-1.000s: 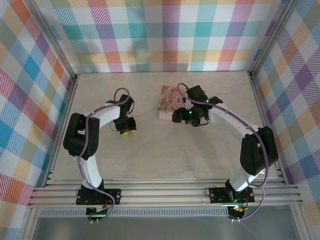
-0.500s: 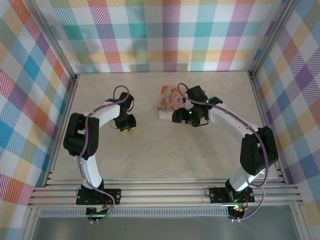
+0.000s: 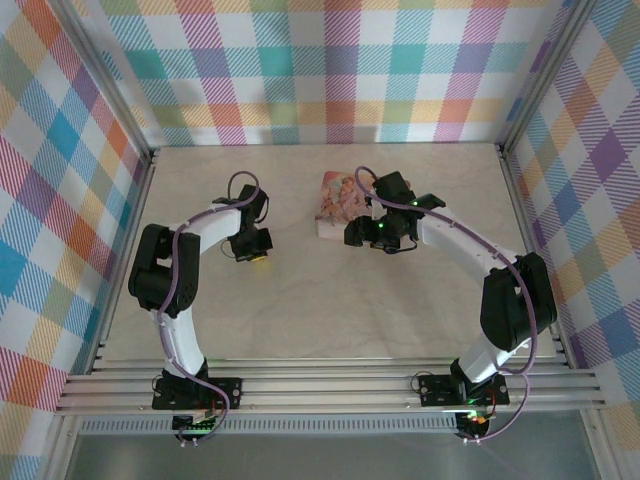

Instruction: Unlock the padlock with the key

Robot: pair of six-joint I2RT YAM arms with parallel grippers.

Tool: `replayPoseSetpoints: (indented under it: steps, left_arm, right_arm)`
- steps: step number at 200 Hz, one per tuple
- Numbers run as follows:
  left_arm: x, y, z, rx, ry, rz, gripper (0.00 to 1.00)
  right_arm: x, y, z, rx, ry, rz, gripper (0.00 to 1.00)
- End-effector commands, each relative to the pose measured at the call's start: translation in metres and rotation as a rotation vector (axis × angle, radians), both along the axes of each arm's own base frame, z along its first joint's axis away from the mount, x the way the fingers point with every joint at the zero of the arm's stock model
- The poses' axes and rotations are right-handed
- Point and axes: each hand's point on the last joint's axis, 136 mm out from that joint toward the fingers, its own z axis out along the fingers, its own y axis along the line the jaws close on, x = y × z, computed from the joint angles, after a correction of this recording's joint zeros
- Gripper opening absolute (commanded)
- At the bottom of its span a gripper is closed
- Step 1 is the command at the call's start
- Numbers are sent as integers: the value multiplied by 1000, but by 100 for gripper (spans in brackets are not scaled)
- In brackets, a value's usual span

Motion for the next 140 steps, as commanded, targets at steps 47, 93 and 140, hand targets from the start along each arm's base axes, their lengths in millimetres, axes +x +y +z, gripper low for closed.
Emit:
replayPoseSetpoints:
  steps: [47, 93, 140]
  left_arm:
    - [-8, -14, 26, -73, -67, -149, 0]
    - [-11, -29, 60, -161, -165, -213, 0]
    - [-11, -49, 102, -272, -258, -220, 0]
  right_arm:
    - [1, -7, 16, 48, -22, -34, 67]
    - [5, -15, 31, 129, -34, -89, 65]
    - [0, 11, 45, 331, -17, -59, 62]
